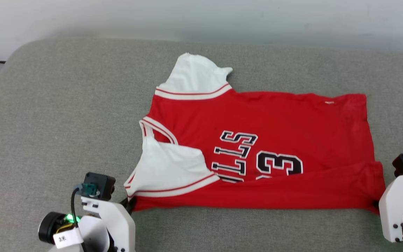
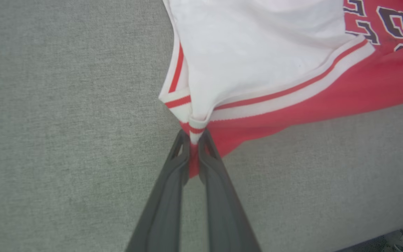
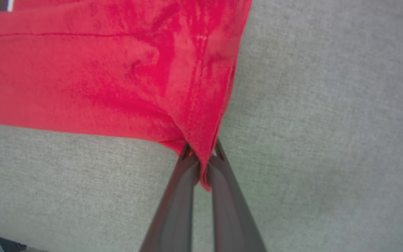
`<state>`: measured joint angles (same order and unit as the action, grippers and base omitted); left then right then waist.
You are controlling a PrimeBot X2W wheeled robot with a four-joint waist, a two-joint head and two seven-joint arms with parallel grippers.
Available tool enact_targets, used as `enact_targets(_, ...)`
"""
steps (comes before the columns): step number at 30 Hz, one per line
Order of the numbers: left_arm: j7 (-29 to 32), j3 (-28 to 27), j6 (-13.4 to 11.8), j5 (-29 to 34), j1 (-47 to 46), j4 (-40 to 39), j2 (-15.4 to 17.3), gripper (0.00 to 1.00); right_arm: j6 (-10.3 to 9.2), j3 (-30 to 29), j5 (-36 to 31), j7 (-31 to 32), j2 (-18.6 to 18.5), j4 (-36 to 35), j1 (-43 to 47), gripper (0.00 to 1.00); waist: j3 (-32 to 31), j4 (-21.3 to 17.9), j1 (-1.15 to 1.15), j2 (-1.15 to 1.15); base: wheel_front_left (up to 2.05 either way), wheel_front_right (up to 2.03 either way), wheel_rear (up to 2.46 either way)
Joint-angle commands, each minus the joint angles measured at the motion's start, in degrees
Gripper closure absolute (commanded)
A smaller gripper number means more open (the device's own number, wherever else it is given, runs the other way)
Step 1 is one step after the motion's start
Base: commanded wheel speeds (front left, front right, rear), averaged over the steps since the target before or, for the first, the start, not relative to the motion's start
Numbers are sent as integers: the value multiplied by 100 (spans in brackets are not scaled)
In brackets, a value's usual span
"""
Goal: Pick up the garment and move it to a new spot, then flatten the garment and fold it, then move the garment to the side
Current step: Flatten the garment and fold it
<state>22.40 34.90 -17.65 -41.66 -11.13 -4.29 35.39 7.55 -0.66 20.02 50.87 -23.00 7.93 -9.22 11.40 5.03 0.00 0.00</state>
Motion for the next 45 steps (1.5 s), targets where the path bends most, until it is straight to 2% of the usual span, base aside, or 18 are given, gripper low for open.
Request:
enact_targets(1,36,9,-23,-35,123,9,67,100,-13,-29,63,48,-87,-39,154,100,-160,-19,0,0,0,0,0)
enact_targets(10,198,129,-100,-188,712,-222,277,100,-13,-101,226,180,-262,-459,964,100,-544,-12,0,0,0,0,0)
enact_targets(17,418,272,-121,-357,1042,-383,345,100,-12,-115,295,330,-152,-810,1645,100,-579,-43,0,0,0,0,0)
enact_targets(26,467,416,-49,-307,888,-24,194,100,-11,-50,156,177,78,-526,1644,100,-466,-101,0,0,0,0,0)
enact_targets(32,424,471,33,-299,796,138,113,100,-12,6,155,1,72,-295,1496,100,-467,-100,0,0,0,0,0)
enact_targets(33,404,472,34,-283,784,149,112,83,-12,12,156,-23,63,-271,1473,36,-483,-98,0,0,0,0,0)
enact_targets(34,387,474,28,-260,776,159,118,34,-12,20,165,-61,48,-255,1457,0,-503,-96,0,0,0,0,0)
enact_targets(35,369,463,2,-260,786,168,117,0,-12,18,178,-101,38,-254,1449,0,-525,-94,0,0,0,0,0)
enact_targets(45,311,337,-155,-127,730,-287,324,0,-11,-70,303,-273,-78,-584,1386,0,-667,-160,0,0,0,0,0)
